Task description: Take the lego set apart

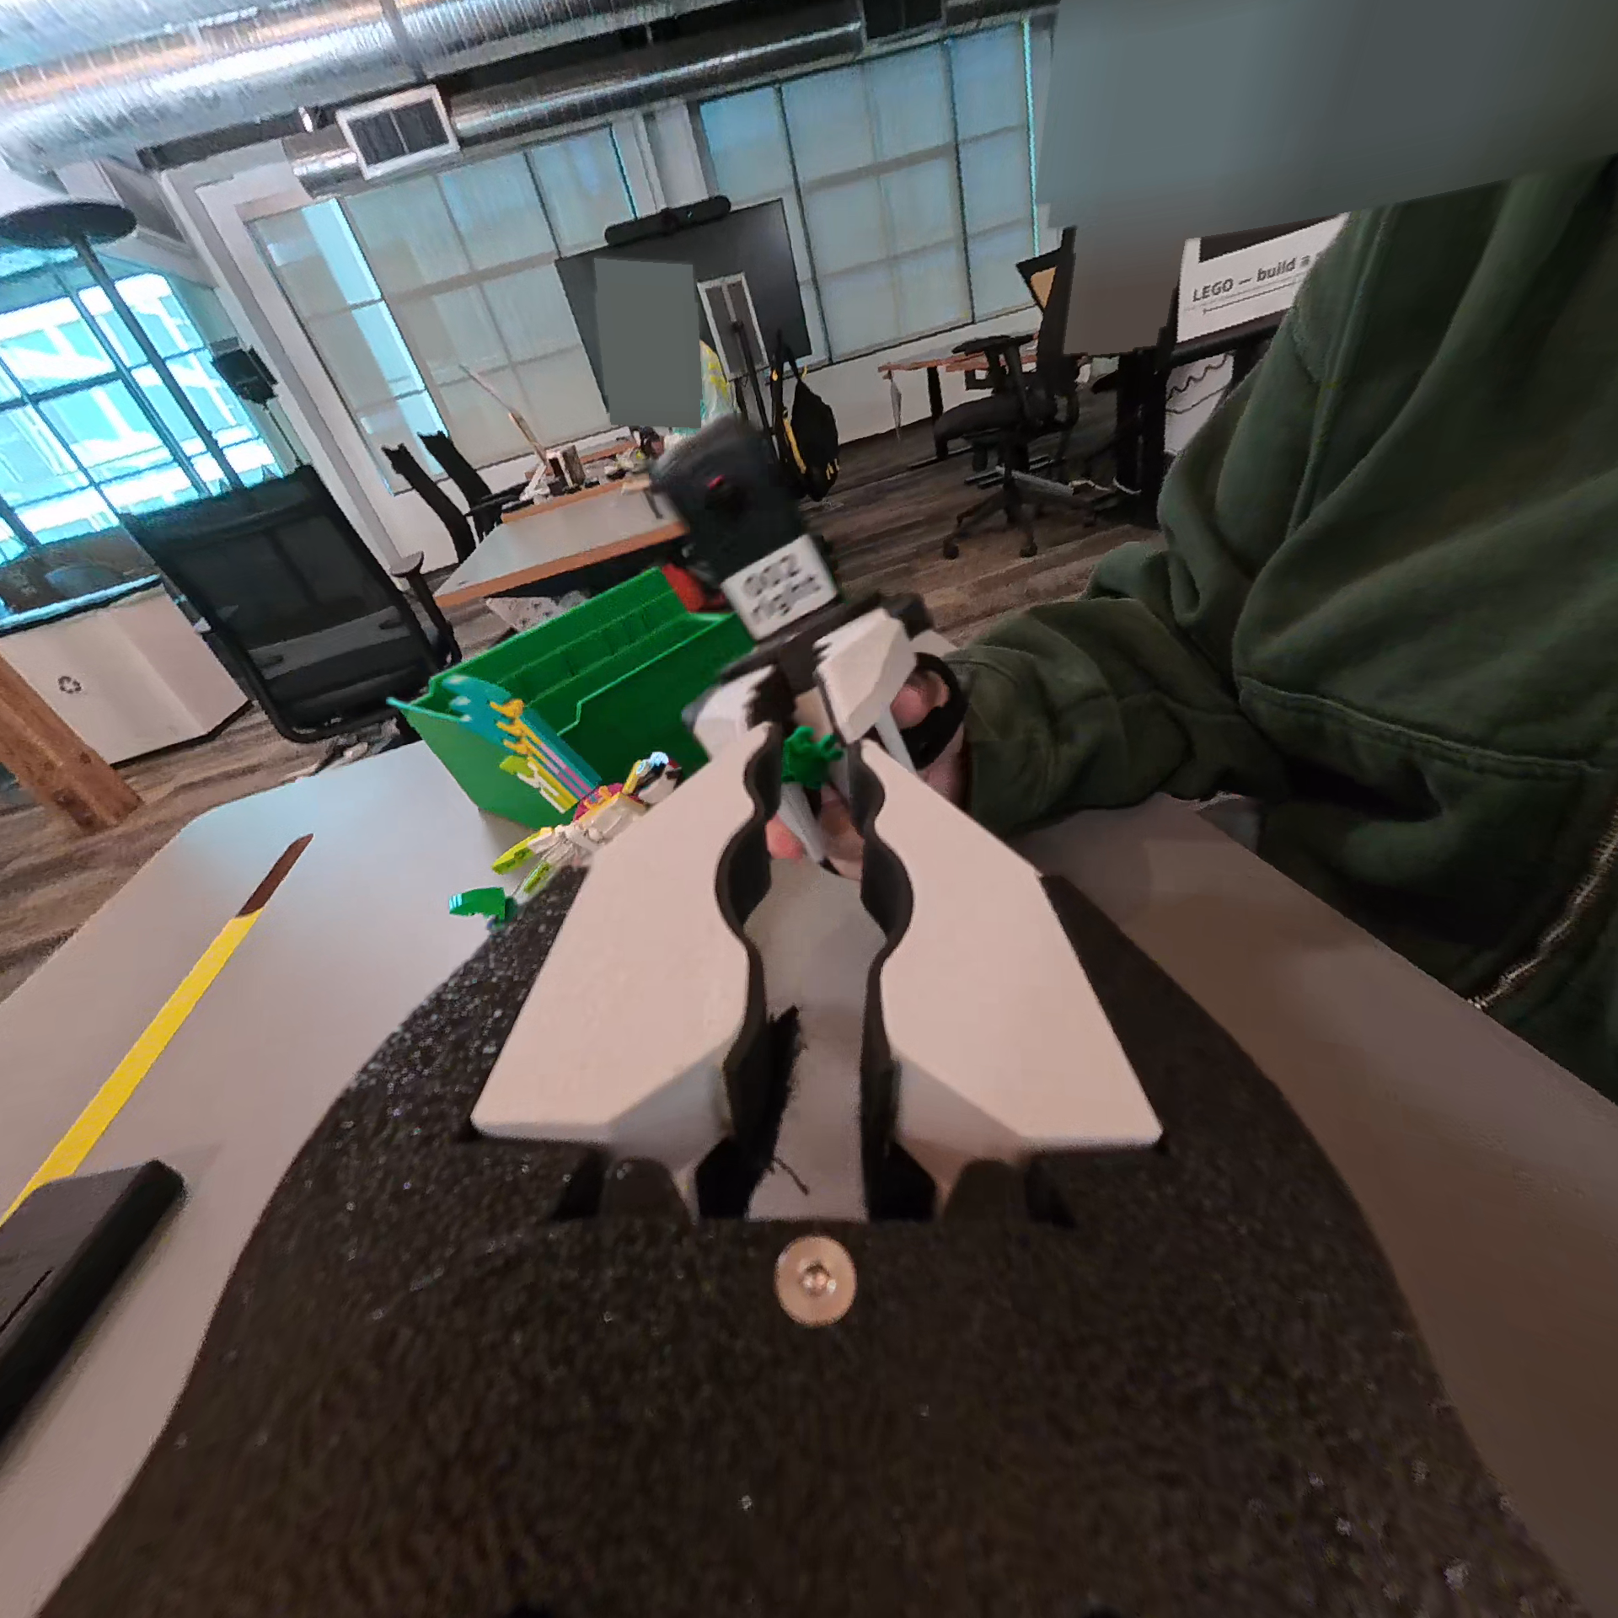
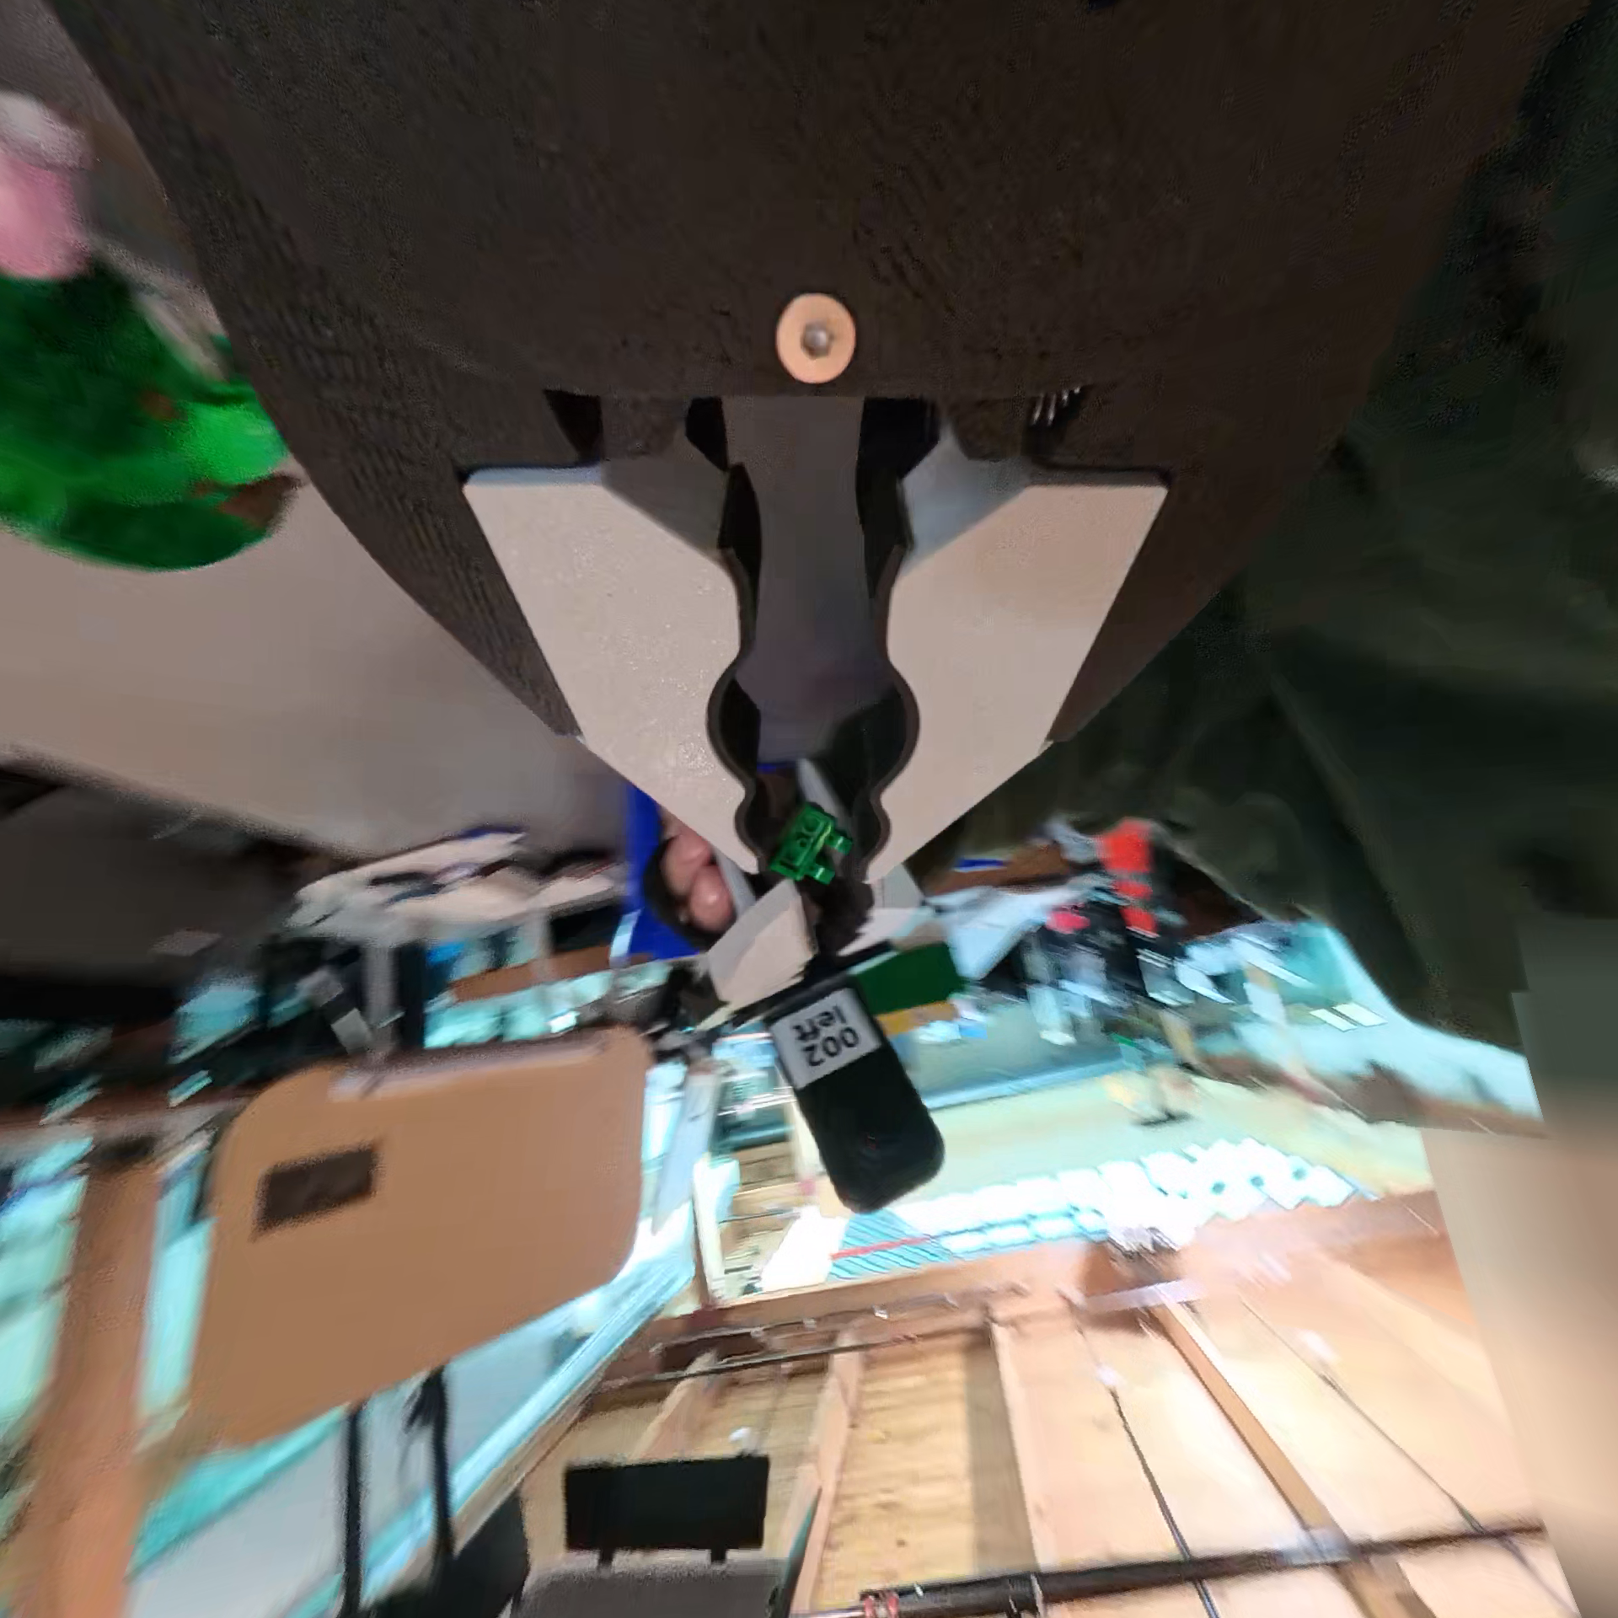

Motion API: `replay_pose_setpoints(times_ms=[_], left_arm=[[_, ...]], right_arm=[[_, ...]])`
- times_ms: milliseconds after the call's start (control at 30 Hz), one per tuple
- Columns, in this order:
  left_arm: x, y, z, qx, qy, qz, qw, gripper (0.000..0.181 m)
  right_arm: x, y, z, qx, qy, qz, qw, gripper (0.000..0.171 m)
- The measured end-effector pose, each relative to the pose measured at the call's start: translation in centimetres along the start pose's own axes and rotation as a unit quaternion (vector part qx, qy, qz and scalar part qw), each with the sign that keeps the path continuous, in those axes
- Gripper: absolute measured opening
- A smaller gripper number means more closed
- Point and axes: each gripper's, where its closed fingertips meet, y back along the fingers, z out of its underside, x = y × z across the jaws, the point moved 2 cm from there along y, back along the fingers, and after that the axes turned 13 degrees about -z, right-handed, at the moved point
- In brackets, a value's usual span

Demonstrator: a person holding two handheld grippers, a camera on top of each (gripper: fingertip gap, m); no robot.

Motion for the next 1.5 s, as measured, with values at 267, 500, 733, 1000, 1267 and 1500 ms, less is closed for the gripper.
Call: replay_pose_setpoints(times_ms=[267,500,733,1000,1267,1500], left_arm=[[-1.6,1.1,-0.9,-0.010,0.120,0.000,0.993,0.009],[-0.4,-0.1,-0.4,-0.054,0.173,0.035,0.983,0.021],[-0.1,0.0,-0.5,-0.066,0.164,0.039,0.983,0.019],[0.0,0.3,-1.2,-0.036,0.176,0.057,0.982,0.021],[0.0,-1.2,0.2,-0.095,0.044,-0.015,0.994,0.007],[1.0,0.0,-0.2,-0.064,0.123,0.077,0.987,0.005]], right_arm=[[-1.7,-0.2,-0.7,-0.095,0.354,0.099,0.925,0.015],[-1.8,-0.4,-0.4,-0.154,0.513,0.162,0.829,0.014],[-2.2,-0.6,-0.3,-0.181,0.606,0.189,0.752,0.015],[-1.8,-0.3,-0.2,-0.207,0.645,0.211,0.705,0.015],[-1.1,-0.1,0.2,-0.237,0.673,0.237,0.659,0.014],[-1.7,-0.6,1.0,-0.193,0.564,0.160,0.787,0.030]])
